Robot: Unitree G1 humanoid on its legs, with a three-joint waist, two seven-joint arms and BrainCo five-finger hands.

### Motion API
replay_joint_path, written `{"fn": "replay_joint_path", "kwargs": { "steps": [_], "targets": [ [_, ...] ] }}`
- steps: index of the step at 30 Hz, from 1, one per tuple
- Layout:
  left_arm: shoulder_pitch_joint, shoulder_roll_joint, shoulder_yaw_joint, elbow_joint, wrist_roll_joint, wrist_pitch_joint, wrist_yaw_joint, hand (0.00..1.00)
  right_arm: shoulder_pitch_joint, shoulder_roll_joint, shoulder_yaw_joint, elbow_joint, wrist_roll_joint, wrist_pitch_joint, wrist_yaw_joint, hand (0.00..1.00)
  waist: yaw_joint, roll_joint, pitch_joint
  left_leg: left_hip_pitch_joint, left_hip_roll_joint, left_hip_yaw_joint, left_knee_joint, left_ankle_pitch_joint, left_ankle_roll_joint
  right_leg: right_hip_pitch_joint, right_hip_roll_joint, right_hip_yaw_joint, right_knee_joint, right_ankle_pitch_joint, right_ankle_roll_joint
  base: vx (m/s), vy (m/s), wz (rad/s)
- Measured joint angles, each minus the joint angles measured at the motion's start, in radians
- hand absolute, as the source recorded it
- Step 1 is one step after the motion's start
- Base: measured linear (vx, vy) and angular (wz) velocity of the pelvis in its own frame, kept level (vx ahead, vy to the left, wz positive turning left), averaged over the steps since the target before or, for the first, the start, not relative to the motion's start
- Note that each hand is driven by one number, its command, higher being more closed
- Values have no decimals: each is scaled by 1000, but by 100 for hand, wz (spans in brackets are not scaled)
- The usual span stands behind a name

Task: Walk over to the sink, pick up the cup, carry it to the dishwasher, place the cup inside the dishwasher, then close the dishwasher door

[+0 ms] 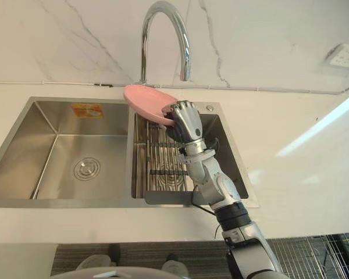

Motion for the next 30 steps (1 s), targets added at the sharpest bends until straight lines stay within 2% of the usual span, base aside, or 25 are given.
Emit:
{"fn": "replay_joint_path", "kwargs": {
  "steps": [4,9,11,12,13,14,16,17,18,20,22,23,24,25,28,29,30],
  "targets": [
    [1,7,0,23,1,-8,2,0,88,-51,-73,-62,-37,-13,10,100,-10,-14,-3,14,-1,25,0,-7,3,-11,-1,31,11,0,0,1,16,-23],
    [10,26,0,65,2,-8,1,0,149,-98,-139,-81,-63,-27,9,100,-40,-42,-6,40,-1,101,1,-26,0,-51,-3,95,46,1,-2,-37,44,-47],
    [20,33,1,70,2,-7,2,0,194,-119,-149,-119,-76,-38,10,100,-58,-57,-9,52,-1,119,6,-33,1,-62,-5,98,59,-21,-37,-33,32,-29],
    [26,36,1,67,2,-5,3,0,218,-120,-164,-141,-76,-46,10,100,-65,-65,-15,52,-1,126,4,-33,-3,-78,-14,68,83,-42,-70,-10,45,-42],
    [31,43,1,66,2,-4,4,0,230,-128,-182,-155,-76,-60,10,100,-71,-66,-19,55,5,137,6,-39,-5,-99,-29,10,120,-70,-142,27,55,-57],
    [30,43,1,65,-1,4,4,0,247,-147,-201,-170,-79,-71,10,100,-71,-65,-26,55,10,137,7,-47,-6,-110,-38,-49,135,-83,-240,32,49,-60],
    [35,48,1,65,-3,13,6,0,261,-159,-220,-178,-95,-73,5,100,-79,-75,-48,47,19,156,7,-50,-2,-124,-47,-109,132,-75,-324,51,76,-53],
    [36,62,3,66,-14,17,7,0,269,-158,-227,-177,-110,-70,-3,100,-86,-88,-58,46,24,180,8,-51,3,-126,-50,-137,117,-58,-346,59,86,-51],
    [36,67,6,64,-22,17,8,0,280,-157,-235,-177,-116,-70,-4,100,-85,-94,-64,46,26,194,8,-52,5,-127,-50,-142,107,-50,-348,42,57,-60],
    [47,87,24,56,-51,17,3,0,296,-156,-240,-165,-125,-66,-21,100,-81,-105,-77,33,32,236,36,-73,10,-129,-56,-150,69,10,-291,36,27,-49],
    [46,108,40,34,-92,15,8,0,294,-163,-250,-121,-147,-57,-55,100,-94,-120,-86,-21,41,262,114,-119,-7,-131,-57,-168,7,133,-163,11,-4,-32],
    [36,104,40,21,-116,11,21,0,282,-169,-250,-80,-155,-47,-72,100,-80,-121,-86,-45,52,290,143,-134,-14,-139,-47,-168,-28,180,-128,-45,-11,-57],
    [27,92,41,20,-125,8,26,0,277,-173,-250,-53,-157,-39,-83,100,-68,-123,-87,-52,61,308,164,-144,-16,-144,-39,-164,-52,194,-136,-97,-22,-78],
    [24,81,50,20,-141,3,40,0,278,-178,-250,-37,-159,-25,-92,100,-66,-124,-87,-58,63,324,180,-152,-19,-146,-37,-163,-67,190,-138,-158,-39,-85],
    [48,54,82,25,-162,3,48,0,335,-209,-290,-17,-159,8,-113,100,-78,-105,-90,-31,69,355,171,-159,-34,-160,-24,-138,-78,122,-84,-137,-44,-66],
    [60,43,80,23,-164,4,48,0,366,-217,-318,-9,-156,12,-128,100,-81,-76,-99,-21,86,354,135,-155,-40,-158,-10,-140,-82,57,-19,-80,-56,-50],
    [74,23,79,21,-165,4,48,0,384,-222,-338,8,-153,13,-140,100,-84,-30,-111,-22,112,359,106,-151,-42,-147,12,-144,-84,9,23,-77,-38,-28]
  ]
}}
